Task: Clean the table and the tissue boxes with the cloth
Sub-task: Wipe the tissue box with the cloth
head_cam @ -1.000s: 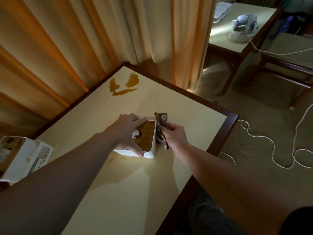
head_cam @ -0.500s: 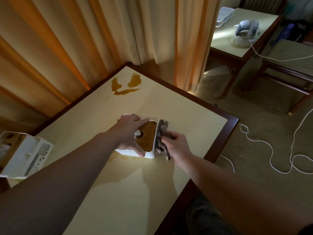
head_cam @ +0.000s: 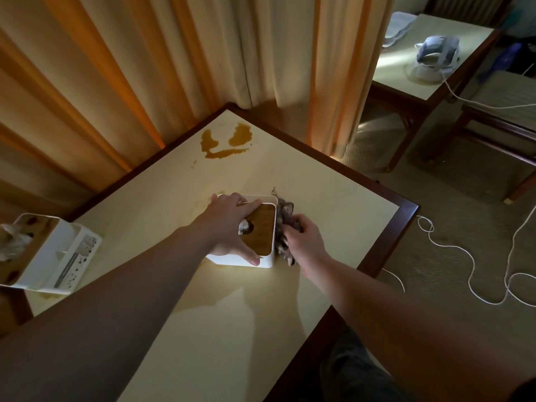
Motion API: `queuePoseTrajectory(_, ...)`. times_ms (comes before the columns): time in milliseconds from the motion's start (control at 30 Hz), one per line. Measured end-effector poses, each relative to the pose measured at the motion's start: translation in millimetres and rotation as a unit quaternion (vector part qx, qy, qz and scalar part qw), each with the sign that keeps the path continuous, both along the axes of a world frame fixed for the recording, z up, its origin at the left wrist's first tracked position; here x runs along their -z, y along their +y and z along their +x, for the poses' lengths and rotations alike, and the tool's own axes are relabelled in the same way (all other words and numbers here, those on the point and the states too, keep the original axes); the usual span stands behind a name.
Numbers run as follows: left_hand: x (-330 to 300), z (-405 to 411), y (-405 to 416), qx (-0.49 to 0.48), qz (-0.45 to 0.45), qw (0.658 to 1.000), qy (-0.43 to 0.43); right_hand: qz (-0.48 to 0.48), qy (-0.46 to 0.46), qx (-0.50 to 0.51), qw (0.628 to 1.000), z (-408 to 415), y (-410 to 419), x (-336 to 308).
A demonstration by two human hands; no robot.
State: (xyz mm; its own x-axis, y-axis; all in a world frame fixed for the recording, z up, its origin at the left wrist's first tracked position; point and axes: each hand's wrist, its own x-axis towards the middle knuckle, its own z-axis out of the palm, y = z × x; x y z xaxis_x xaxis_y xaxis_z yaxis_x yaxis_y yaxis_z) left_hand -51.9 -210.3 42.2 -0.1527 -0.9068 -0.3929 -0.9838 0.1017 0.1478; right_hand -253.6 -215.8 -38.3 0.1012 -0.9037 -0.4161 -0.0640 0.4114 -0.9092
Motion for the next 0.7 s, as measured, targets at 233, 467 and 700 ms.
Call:
queuePoseTrajectory(233, 0.0, -0.5, -0.1, -0.014, 0.006, 1.000, 0.012, 0.023, 0.023, -0.025, 0.999, -8.9, 55.1, 4.3)
queuePoseTrajectory(467, -1.0, -1.3, 1.6, -0.017, 0.005, 0.999, 0.033, 0.015, 0.029, 0.007, 0.999, 0.7, 2.4, -8.9)
queuePoseTrajectory(700, -0.1, -0.7, 0.2, -0.005, -0.009, 1.000, 0.013, 0.005, 0.046, -0.015, 0.999, 7.2, -51.3, -3.0)
